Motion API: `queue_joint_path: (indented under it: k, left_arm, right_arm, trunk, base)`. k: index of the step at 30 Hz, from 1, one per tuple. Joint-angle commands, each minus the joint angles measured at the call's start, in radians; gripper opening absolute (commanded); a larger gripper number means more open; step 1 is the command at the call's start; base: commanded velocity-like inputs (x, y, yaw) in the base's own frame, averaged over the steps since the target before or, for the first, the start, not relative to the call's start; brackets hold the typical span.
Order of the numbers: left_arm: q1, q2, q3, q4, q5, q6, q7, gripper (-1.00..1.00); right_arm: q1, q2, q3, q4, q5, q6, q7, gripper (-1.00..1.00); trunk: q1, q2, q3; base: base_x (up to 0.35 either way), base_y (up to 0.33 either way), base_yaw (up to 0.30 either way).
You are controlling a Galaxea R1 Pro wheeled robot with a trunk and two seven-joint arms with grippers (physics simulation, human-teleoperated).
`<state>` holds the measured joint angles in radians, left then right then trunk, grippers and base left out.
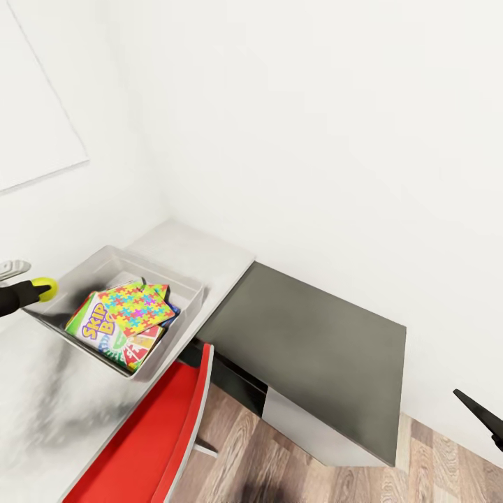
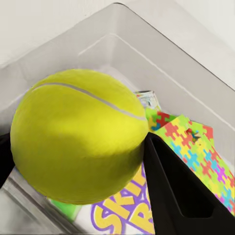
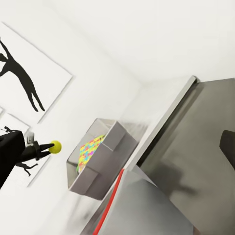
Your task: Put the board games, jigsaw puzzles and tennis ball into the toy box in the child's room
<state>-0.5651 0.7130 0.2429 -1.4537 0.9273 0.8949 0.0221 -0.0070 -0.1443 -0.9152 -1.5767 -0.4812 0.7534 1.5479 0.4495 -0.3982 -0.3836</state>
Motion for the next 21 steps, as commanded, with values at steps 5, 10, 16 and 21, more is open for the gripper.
queue_joint_path:
  k: [5, 10, 16, 21]
  left_arm:
    - [-0.001, -0.001, -0.011, -0.001, 0.002, 0.002, 0.029, -1.00]
    - [-0.001, -0.001, -0.032, -0.002, 0.002, 0.001, 0.030, -1.00]
    - [-0.001, -0.001, -0.037, -0.002, 0.002, 0.000, 0.032, -1.00]
    - [-0.022, -0.001, -0.037, -0.002, 0.001, -0.003, 0.033, -1.00]
  right_arm:
    - [-0.001, -0.001, -0.001, 0.000, 0.000, 0.011, 0.003, 1.00]
    - [-0.001, -0.001, -0.001, 0.000, 0.000, 0.011, 0.003, 1.00]
    - [0.000, -0.001, -0.001, 0.000, 0.001, 0.011, 0.003, 1.00]
    - [-0.001, -0.001, -0.001, 0.000, 0.001, 0.011, 0.003, 1.00]
  trunk:
    - [0.001, -0.002, -0.004]
    - [0.001, -0.002, -0.010]
    - [0.001, -0.002, -0.019]
    - [0.001, -0.002, -0.027]
  base:
    - [0.000, 0.000, 0.000]
    - [0.000, 0.000, 0.000]
    - [0.000, 0.000, 0.000]
    - [0.000, 0.000, 0.000]
